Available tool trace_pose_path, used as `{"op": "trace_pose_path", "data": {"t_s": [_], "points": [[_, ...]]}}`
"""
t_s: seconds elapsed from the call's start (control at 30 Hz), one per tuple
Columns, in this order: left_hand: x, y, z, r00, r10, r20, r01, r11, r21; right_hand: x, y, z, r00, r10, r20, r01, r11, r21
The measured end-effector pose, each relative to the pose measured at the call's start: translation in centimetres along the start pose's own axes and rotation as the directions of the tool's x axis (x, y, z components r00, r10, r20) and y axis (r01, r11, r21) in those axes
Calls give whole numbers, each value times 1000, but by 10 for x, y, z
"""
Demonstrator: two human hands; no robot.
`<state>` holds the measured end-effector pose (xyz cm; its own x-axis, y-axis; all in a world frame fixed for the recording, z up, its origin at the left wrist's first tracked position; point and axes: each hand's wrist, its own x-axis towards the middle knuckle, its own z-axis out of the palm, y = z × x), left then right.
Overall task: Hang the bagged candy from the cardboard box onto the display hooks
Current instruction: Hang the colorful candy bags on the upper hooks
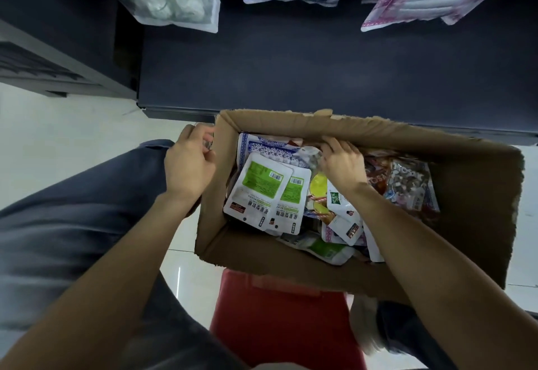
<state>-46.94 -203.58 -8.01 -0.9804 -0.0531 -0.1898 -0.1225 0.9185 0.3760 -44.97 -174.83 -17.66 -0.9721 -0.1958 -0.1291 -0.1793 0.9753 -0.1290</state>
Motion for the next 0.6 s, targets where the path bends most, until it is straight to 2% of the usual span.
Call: {"op": "trace_pose_path", "data": {"t_s": [0.07,0.1,0.2,0.27,0.47,0.53,0.6], "points": [[1,0,0,1000,5,-2,-5,1000,4,8,-1,1,998,3,-68,-3,1000,-13],[1,1,1,1000,2,-9,-2,1000,6,11,-3,3,999,15,-48,-15,1000,-15],[2,2,3,1000,-1,-25,2,1000,23,12,-10,11,972,74,223,-54,994,-98],[4,2,3,1000,-3,-19,4,999,44,12,-12,7,936,114,332,-84,991,-104],[3,4,-2,1000,-7,15,6,996,90,19,-6,-21,919,71,388,-6,986,-165],[2,9,-6,999,-24,36,19,993,118,13,-7,-34,934,104,342,-68,991,-115],[0,16,-11,996,-56,64,45,986,162,2,-7,-50,944,199,263,-205,979,-7]]}}
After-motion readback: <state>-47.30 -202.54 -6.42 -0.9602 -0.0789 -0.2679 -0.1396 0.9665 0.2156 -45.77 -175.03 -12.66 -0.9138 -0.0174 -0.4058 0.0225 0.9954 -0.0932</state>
